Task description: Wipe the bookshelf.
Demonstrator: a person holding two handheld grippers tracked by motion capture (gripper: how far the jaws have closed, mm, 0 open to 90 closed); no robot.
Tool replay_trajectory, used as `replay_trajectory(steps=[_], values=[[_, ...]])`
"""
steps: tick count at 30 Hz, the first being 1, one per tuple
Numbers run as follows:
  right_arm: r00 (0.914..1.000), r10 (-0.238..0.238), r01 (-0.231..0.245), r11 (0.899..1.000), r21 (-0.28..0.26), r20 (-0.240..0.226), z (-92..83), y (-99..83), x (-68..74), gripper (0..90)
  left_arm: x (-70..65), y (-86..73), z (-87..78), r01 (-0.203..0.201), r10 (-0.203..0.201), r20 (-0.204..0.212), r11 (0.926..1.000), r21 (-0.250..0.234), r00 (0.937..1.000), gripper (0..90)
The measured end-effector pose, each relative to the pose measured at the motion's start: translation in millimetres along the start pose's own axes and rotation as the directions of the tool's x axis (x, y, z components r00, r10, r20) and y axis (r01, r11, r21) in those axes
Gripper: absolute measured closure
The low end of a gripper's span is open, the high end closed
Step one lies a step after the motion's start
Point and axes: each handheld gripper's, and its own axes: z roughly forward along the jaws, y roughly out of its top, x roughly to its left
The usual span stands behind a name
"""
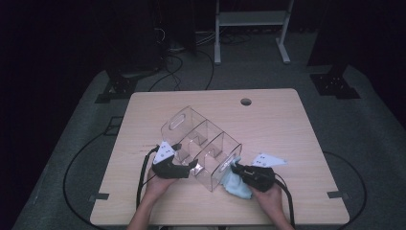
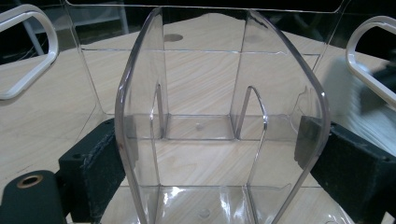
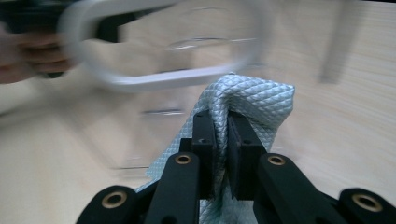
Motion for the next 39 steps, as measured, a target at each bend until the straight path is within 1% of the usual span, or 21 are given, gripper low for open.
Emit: replay_trajectory(steps=[2,4,6,9,10,14,15,20,22,24,25,26,28,29,30,32,33,34,36,37,39], values=[[0.9991,0.038,-0.038,0.999,-0.004,0.021,-0.9,-2.0,-11.6,82.3,-0.7,0.0,0.2,-0.001,0.001,0.001,1.0,-0.002,1.0,9.2],[0.9982,0.046,-0.046,0.999,0.008,0.038,0.5,-4.7,-17.0,82.3,-0.9,0.3,0.4,-0.006,0.006,0.001,1.0,-0.003,1.0,9.2],[0.9975,0.063,-0.063,0.998,0.03,0.032,4.3,-7.7,-18.6,82.3,-1.0,0.3,0.6,-0.006,0.006,0.001,1.0,-0.004,1.0,9.2],[0.9966,0.076,-0.077,0.996,0.043,0.031,6.8,-9.4,-19.2,82.3,-1.2,0.1,0.6,-0.004,0.004,0.0,1.0,-0.005,1.0,9.1],[0.9951,0.095,-0.096,0.993,0.062,0.029,8.3,-10.0,-21.2,82.3,-1.3,0.1,0.6,-0.004,0.004,-0.001,1.0,-0.006,1.0,9.1],[0.9925,0.106,-0.113,0.985,0.128,0.061,15.1,-14.9,-26.0,82.4,-1.6,-0.3,0.5,-0.002,0.002,-0.004,1.0,-0.008,1.0,9.1],[0.9916,0.115,-0.122,0.984,0.128,0.06,16.2,-15.7,-27.2,82.4,-1.7,-0.4,0.6,-0.001,0.001,-0.005,1.0,-0.009,1.0,9.1],[0.9915,0.107,-0.117,0.982,0.147,0.074,19.1,-15.9,-29.8,82.4,-1.6,-0.4,1.3,0.0,-0.001,-0.005,0.9999,-0.012,1.0,9.1],[0.9903,0.116,-0.126,0.981,0.148,0.076,19.5,-15.7,-30.2,82.4,-1.8,-0.5,1.5,0.001,-0.002,-0.007,0.9999,-0.014,1.0,9.1],[0.9903,0.108,-0.12,0.981,0.15,0.088,19.4,-15.1,-27.9,82.6,-2.0,-0.5,1.6,0.0,0.0,-0.009,0.9999,-0.014,1.0,9.1],[0.9917,0.093,-0.106,0.983,0.151,0.089,19.5,-14.7,-26.0,82.7,-2.3,-0.5,1.7,0.001,-0.002,-0.011,0.9999,-0.014,0.9999,9.0],[0.9924,0.091,-0.102,0.983,0.152,0.083,19.4,-14.3,-23.0,82.7,-2.9,-0.7,2.2,0.004,-0.004,-0.015,0.9998,-0.017,0.9999,9.0],[0.9942,0.097,-0.103,0.983,0.151,0.047,20.0,-14.8,-14.9,82.7,-3.7,-0.4,3.0,0.008,-0.008,-0.023,0.9998,-0.017,0.9997,9.0],[0.9954,0.09,-0.094,0.984,0.153,0.033,20.5,-15.2,-10.5,82.6,-3.5,-0.1,3.4,0.008,-0.008,-0.027,0.9999,-0.015,0.9996,8.9],[0.9976,0.069,-0.069,0.985,0.158,0.009,21.7,-16.2,-3.0,82.6,-3.1,-0.2,3.5,0.009,-0.009,-0.028,0.9998,-0.015,0.9996,8.9],[0.9994,0.034,-0.034,0.986,0.165,0.0,23.5,-17.0,5.2,82.7,-2.2,-0.1,3.2,0.009,-0.009,-0.024,0.9999,-0.013,0.9997,9.0],[0.9995,0.031,-0.03,0.985,0.169,-0.005,23.5,-16.3,4.2,82.9,-1.8,0.0,3.1,0.01,-0.01,-0.022,0.9999,-0.01,0.9997,9.0],[0.9991,0.042,-0.041,0.984,0.171,-0.003,23.4,-15.5,0.9,82.7,-1.7,-0.4,3.1,0.014,-0.014,-0.023,0.9998,-0.012,0.9996,9.1],[0.9978,0.059,-0.063,0.985,0.164,0.03,23.4,-15.6,-5.9,82.7,-1.9,-0.1,3.6,0.014,-0.015,-0.025,0.9998,-0.012,0.9996,9.1],[0.997,0.072,-0.076,0.984,0.163,0.027,23.7,-15.9,-7.8,82.7,-2.1,0.1,4.1,0.014,-0.015,-0.028,0.9998,-0.013,0.9995,9.1],[0.9975,0.065,-0.069,0.985,0.159,0.028,24.0,-16.2,-4.3,82.7,-2.6,0.5,4.8,0.01,-0.011,-0.032,0.9998,-0.014,0.9994,9.0]])
